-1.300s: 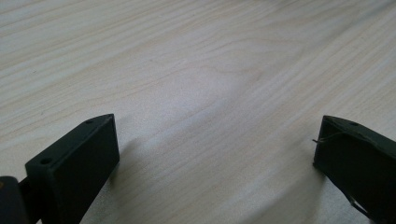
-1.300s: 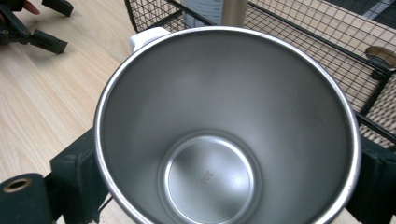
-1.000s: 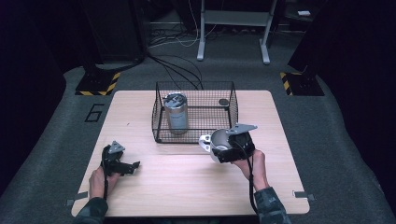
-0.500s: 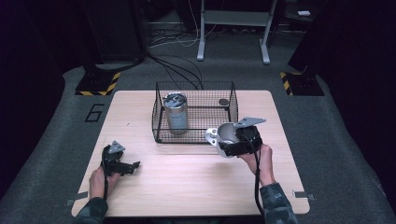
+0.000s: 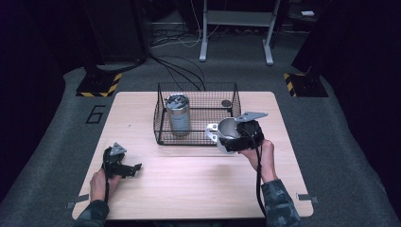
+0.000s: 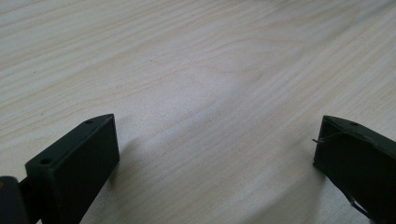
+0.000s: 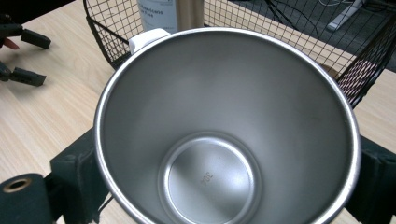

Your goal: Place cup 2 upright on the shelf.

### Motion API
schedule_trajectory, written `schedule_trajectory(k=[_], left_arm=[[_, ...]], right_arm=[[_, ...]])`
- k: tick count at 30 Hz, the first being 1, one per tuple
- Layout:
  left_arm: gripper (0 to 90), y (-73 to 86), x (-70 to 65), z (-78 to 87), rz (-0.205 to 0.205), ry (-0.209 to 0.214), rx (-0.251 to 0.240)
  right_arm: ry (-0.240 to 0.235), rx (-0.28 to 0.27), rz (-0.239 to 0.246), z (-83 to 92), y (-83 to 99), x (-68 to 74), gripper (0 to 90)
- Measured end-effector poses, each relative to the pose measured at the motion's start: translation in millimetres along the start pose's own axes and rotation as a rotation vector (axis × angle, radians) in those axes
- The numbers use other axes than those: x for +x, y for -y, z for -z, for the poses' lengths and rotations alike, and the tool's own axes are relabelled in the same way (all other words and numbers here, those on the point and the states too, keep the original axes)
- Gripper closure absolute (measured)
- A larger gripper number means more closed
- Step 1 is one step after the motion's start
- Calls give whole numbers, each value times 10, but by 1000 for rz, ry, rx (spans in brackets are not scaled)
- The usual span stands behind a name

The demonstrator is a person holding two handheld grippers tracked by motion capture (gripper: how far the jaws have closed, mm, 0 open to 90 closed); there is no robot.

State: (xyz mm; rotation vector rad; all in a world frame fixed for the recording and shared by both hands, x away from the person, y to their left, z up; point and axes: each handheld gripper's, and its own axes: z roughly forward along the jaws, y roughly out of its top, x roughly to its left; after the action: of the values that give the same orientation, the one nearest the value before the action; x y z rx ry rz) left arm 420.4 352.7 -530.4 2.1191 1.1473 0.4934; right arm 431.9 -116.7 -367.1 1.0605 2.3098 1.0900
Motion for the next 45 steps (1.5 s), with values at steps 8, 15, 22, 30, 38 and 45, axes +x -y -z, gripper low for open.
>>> schedule_trajectory(k=[8, 15, 22, 30, 38, 45], left_arm=[[0, 0, 0, 1, 0, 1, 1], [0, 0, 0, 0, 0, 1, 0], [0, 1, -1, -2, 0, -2, -3], [0, 5, -3, -8, 0, -5, -12], [0, 5, -4, -9, 1, -6, -12], [0, 5, -3, -8, 0, -5, -12]], right_arm=[[0, -21, 11, -24, -162, -5, 71], [4, -20, 20, -22, -306, -14, 71], [13, -30, 29, -39, -454, -42, 71], [32, -21, 24, -146, -577, -63, 72], [50, -17, 26, -282, -669, -100, 71], [75, -20, 6, -431, -737, -132, 71]])
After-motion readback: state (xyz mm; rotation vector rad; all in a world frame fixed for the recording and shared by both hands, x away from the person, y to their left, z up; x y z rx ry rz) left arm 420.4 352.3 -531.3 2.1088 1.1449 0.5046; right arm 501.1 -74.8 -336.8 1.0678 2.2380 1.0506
